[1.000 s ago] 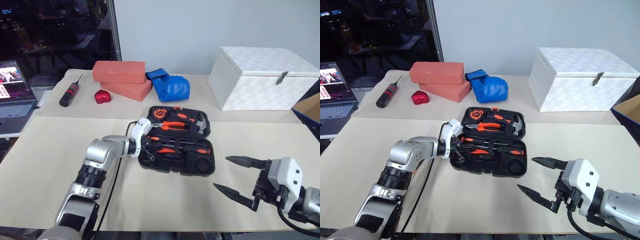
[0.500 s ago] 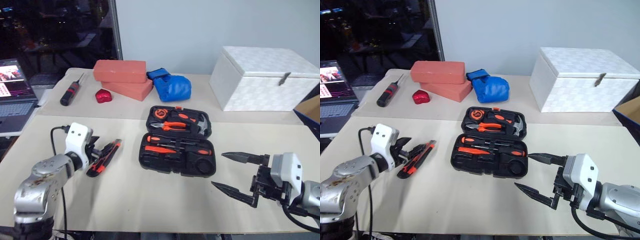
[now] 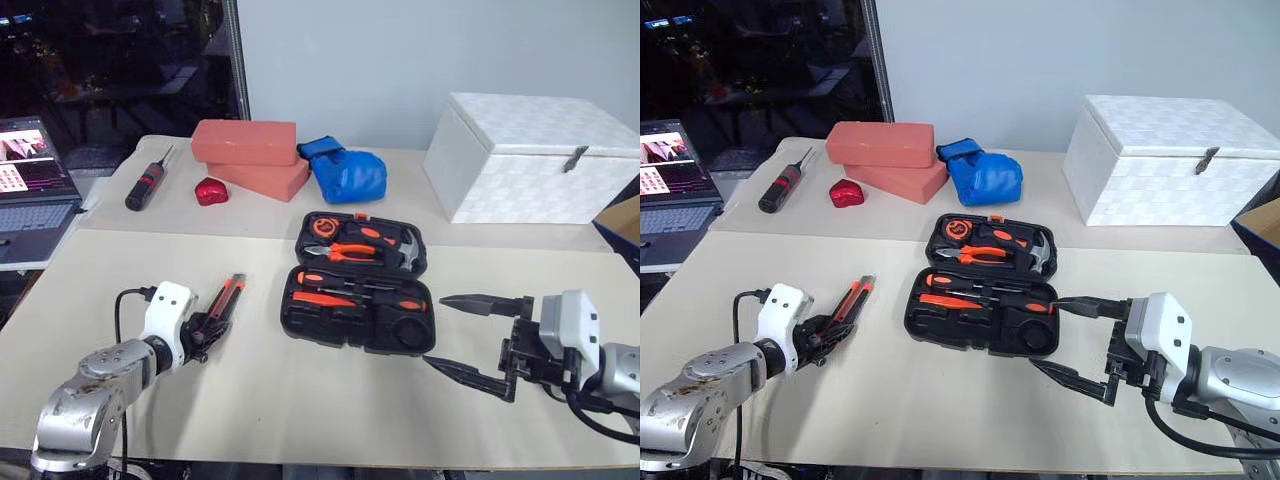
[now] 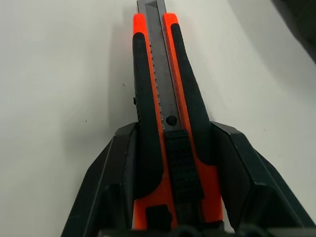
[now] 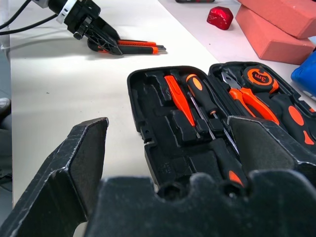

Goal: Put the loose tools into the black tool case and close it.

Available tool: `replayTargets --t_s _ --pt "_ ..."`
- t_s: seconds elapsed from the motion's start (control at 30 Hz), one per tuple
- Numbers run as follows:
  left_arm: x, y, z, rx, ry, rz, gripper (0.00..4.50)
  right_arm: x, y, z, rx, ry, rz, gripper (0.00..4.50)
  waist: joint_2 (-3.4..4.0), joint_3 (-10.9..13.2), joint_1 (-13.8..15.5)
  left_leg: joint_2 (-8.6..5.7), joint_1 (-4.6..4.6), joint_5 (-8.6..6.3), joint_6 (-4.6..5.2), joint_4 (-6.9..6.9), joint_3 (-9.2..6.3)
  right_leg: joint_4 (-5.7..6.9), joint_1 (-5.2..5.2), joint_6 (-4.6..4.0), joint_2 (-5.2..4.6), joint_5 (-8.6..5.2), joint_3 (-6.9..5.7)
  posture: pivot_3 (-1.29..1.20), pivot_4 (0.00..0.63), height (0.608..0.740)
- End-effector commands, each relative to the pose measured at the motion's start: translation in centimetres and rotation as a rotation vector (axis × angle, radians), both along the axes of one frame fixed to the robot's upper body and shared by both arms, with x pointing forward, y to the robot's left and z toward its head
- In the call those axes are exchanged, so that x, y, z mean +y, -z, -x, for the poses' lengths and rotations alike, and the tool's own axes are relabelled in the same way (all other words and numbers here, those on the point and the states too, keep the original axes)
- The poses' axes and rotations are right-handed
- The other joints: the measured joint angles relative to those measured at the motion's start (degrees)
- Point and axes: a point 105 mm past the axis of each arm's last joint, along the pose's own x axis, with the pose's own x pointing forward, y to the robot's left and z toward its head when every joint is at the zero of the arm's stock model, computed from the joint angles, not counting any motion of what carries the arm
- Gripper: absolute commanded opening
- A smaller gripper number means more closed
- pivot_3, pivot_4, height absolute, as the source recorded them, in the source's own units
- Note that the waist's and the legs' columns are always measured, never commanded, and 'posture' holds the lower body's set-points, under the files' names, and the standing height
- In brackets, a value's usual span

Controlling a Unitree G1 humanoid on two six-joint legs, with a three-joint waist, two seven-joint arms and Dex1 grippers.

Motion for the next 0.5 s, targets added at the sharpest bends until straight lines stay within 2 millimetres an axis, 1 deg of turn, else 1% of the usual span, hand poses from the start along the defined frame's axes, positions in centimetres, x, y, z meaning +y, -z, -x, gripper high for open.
replayTargets --t_s 0.03,0.07,0.13,0.23,0.3,0.37,0.5 --pt "-3.6 -5.1 0.9 -0.197 0.367 0.094 1.76 -0.1 -0.8 0.5 -0.034 0.009 0.002 4.5 -0.06 0.0 0.1 0.01 -0.05 0.0 0.0 0.0 0.0 -0.02 -0.02 -0.01 0.0 0.0 -0.03 0.0 0.15 0.74" --pt "-4.6 -5.5 1.3 -0.192 0.489 0.088 1.76 -0.2 -0.8 0.6 -0.035 0.016 -0.001 4.5 -0.06 0.0 0.2 0.02 -0.04 0.0 0.0 0.0 0.02 -0.04 -0.01 -0.01 -0.01 -0.01 -0.03 0.0 0.15 0.74" --pt "-6.3 -5.9 1.2 -0.167 0.7 0.054 1.76 -0.4 -0.8 0.8 -0.036 0.028 -0.002 4.5 -0.03 0.0 0.4 0.03 -0.04 0.0 -0.01 0.0 0.08 -0.05 -0.03 -0.02 -0.02 -0.01 -0.01 0.0 0.15 0.74" --pt "-7.9 -5.1 0.8 -0.103 0.941 -0.066 1.76 -0.4 -0.4 1.6 -0.02 0.024 0.016 4.5 0.12 0.0 0.7 0.01 0.0 -0.02 -0.03 0.0 0.12 -0.06 0.0 -0.03 -0.02 -0.02 0.01 0.0 0.15 0.74" --pt "-9.1 -4.6 -0.7 -0.092 1.022 -0.141 1.76 -0.7 -0.3 2.1 -0.013 0.028 0.034 4.5 0.18 0.0 0.7 0.0 0.02 -0.01 -0.01 0.0 0.16 -0.1 0.03 -0.02 -0.02 -0.02 0.04 0.0 0.15 0.74" --pt "-11.2 -4.4 -2.1 -0.112 1.12 -0.203 1.76 -1.2 -0.5 2.4 -0.021 0.051 0.049 4.5 0.17 0.1 0.8 0.0 -0.03 0.0 0.01 0.0 0.15 -0.11 0.03 0.0 0.01 -0.02 0.03 0.0 0.15 0.74" --pt "-13.9 -3.9 -3.6 -0.112 1.229 -0.289 1.76 -2.2 -0.6 3.0 -0.022 0.095 0.074 4.5 0.13 0.1 0.6 -0.03 -0.18 0.01 0.02 0.02 0.13 -0.12 0.02 0.13 0.05 -0.07 0.05 0.0 0.15 0.74"
